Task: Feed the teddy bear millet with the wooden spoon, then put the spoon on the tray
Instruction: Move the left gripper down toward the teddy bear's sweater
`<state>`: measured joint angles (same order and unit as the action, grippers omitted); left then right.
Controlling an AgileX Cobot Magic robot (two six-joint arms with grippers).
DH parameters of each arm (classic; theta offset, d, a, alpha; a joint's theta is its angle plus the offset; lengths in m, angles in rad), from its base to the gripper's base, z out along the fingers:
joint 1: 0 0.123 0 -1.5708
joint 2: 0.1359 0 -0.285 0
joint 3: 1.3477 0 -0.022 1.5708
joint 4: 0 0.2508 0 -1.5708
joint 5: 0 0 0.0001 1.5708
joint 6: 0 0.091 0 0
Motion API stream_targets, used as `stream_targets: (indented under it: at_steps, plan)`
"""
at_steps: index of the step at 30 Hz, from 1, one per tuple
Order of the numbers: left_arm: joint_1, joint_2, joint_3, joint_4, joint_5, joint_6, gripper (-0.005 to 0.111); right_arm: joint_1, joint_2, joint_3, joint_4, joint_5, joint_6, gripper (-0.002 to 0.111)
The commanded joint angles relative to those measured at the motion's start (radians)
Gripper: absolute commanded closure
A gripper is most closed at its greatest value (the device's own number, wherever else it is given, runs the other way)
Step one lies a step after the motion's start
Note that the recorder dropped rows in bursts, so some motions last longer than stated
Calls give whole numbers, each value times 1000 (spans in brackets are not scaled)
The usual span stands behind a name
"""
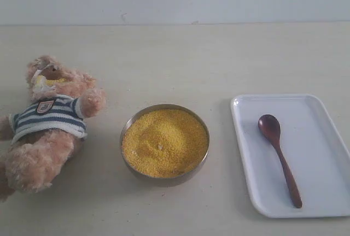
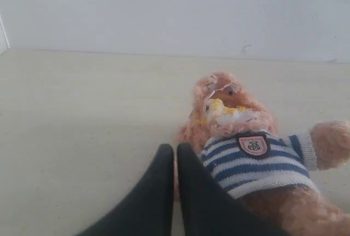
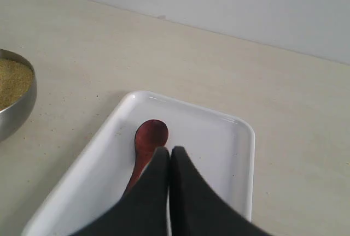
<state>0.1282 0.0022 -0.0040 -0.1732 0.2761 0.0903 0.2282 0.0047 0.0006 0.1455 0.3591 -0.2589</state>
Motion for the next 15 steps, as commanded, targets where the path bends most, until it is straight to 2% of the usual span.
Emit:
stream_targets:
  at_steps: [1, 10, 12, 15]
  plan:
    - [2, -2, 4, 1, -5, 5, 103, 1, -5, -1, 0, -3, -1, 109]
    - [2, -2, 4, 1, -58, 5, 103, 1, -5, -1, 0, -3, -1, 109]
    - [2, -2, 4, -12, -114, -2, 103, 1, -5, -1, 0, -3, -1, 109]
    - [2, -2, 4, -171, -283, -79, 103, 1, -5, -1, 0, -3, 1, 109]
